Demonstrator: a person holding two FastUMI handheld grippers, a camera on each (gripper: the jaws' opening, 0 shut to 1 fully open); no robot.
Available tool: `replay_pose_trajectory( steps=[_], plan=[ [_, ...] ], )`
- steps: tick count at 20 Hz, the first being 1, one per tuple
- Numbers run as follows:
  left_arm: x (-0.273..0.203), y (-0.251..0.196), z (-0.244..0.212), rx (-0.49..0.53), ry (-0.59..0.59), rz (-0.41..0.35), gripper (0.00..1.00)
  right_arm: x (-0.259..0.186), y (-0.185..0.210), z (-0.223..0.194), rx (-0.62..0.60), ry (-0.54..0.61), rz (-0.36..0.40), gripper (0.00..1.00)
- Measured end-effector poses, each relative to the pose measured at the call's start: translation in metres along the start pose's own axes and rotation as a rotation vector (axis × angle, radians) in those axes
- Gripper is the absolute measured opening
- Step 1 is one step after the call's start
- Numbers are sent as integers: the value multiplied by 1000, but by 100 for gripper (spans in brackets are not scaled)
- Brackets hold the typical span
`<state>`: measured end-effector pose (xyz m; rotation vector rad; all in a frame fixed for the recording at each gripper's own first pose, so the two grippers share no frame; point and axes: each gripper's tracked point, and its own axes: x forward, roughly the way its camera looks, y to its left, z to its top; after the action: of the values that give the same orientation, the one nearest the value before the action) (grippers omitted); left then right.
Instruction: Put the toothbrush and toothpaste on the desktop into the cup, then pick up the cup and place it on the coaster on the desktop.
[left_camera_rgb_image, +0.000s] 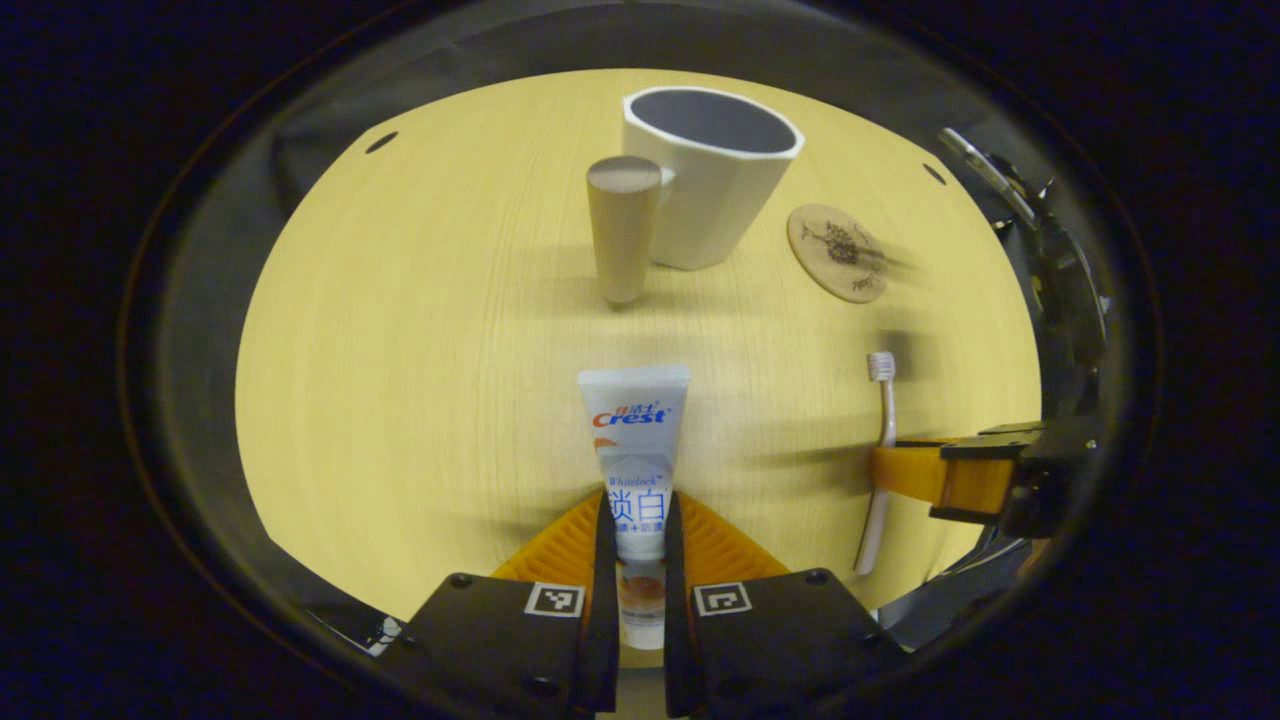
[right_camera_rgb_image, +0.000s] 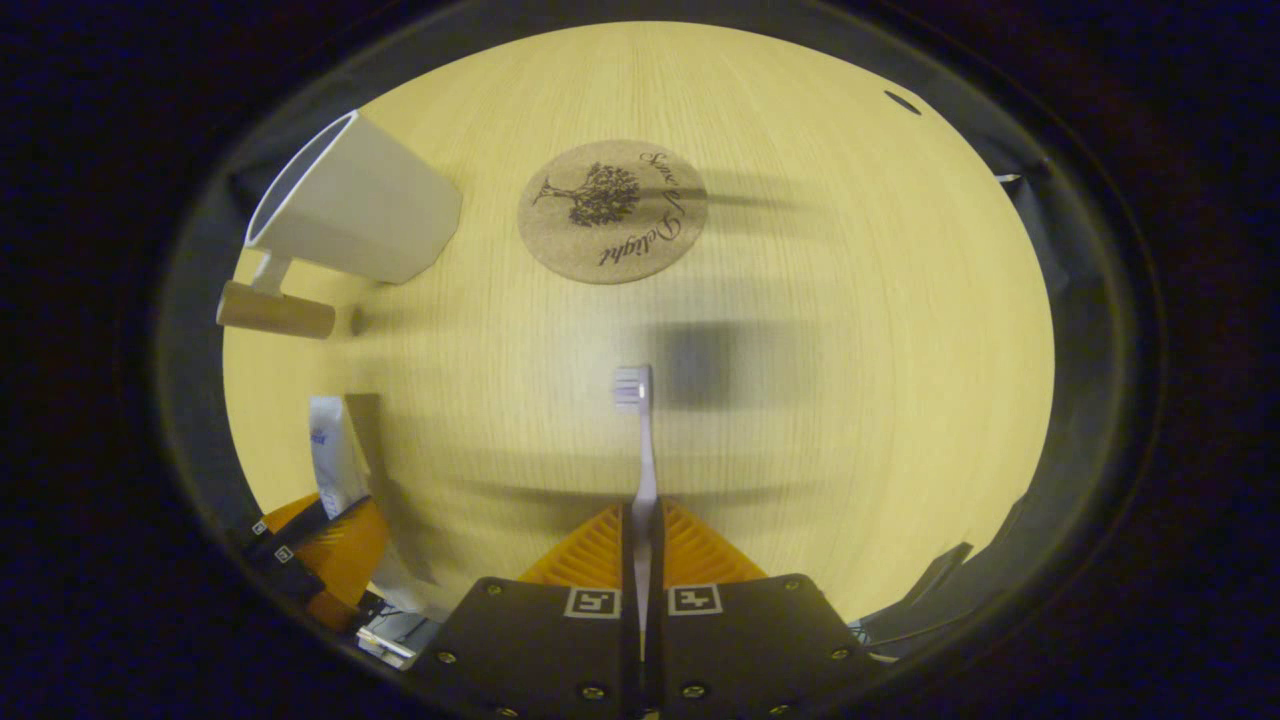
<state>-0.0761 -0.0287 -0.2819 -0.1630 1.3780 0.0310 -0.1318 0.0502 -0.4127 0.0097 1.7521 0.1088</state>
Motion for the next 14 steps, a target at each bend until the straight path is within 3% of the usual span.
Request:
replay_pose_trajectory(
  steps=[5,7,14],
  plan=[
    [-110,-5,38,-6,-97,-26,25,0,0,0,-8,-4,3,2],
    [-90,-14,56,-14,-134,-48,25,0,0,0,-8,-5,4,2],
    [-143,-44,161,6,-290,-108,25,0,0,1,-8,-10,8,2]
  ],
)
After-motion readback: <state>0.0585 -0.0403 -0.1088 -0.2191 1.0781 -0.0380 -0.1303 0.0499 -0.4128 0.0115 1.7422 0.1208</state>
